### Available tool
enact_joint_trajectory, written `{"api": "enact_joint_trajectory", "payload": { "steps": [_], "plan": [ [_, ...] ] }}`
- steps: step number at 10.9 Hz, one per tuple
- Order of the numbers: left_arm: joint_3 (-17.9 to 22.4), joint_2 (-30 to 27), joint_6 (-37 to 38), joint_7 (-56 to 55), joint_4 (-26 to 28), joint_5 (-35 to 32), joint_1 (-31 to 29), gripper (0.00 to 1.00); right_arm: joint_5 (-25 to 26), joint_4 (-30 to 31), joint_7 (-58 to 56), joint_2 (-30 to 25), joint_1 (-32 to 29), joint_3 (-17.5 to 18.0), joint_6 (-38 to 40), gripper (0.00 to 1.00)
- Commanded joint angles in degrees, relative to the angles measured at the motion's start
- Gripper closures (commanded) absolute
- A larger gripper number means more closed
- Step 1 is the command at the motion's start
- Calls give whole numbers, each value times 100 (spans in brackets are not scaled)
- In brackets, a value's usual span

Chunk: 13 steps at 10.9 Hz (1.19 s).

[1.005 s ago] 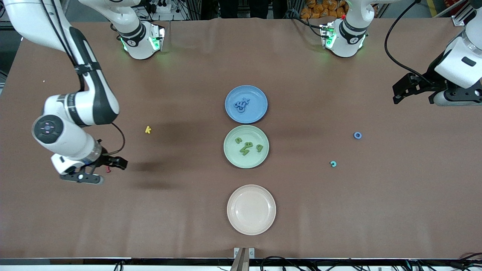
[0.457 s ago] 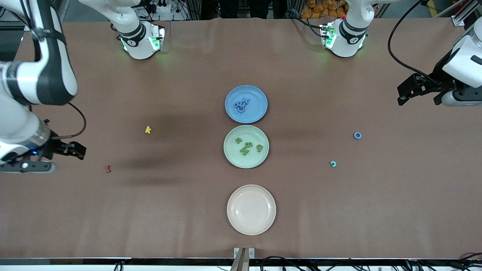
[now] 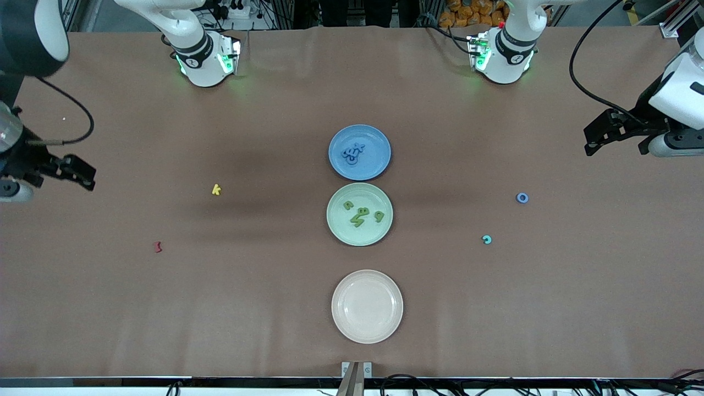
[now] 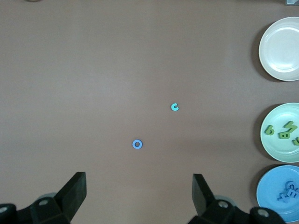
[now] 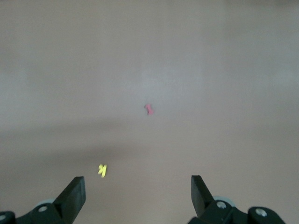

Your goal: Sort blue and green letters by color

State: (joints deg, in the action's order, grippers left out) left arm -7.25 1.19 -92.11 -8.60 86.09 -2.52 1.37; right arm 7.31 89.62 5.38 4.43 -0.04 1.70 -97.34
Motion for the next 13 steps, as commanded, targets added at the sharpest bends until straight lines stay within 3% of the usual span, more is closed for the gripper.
{"api": "enact_joint_trajectory", "payload": {
  "steps": [1,3,5,13],
  "plan": [
    [-31,22,70,-19,-110,-126,-5,0,-133,-287,288,-153,119,15,943,0],
    [-22,-5,70,-10,-110,-126,-23,0,-151,-296,280,-101,110,24,1050,0],
    [-31,-14,70,-10,-101,-108,-23,0,-605,-261,253,-91,14,-29,1059,0],
    [-31,-14,79,60,-101,-38,-23,0,-617,-269,244,-82,13,-108,1094,0]
  ]
}}
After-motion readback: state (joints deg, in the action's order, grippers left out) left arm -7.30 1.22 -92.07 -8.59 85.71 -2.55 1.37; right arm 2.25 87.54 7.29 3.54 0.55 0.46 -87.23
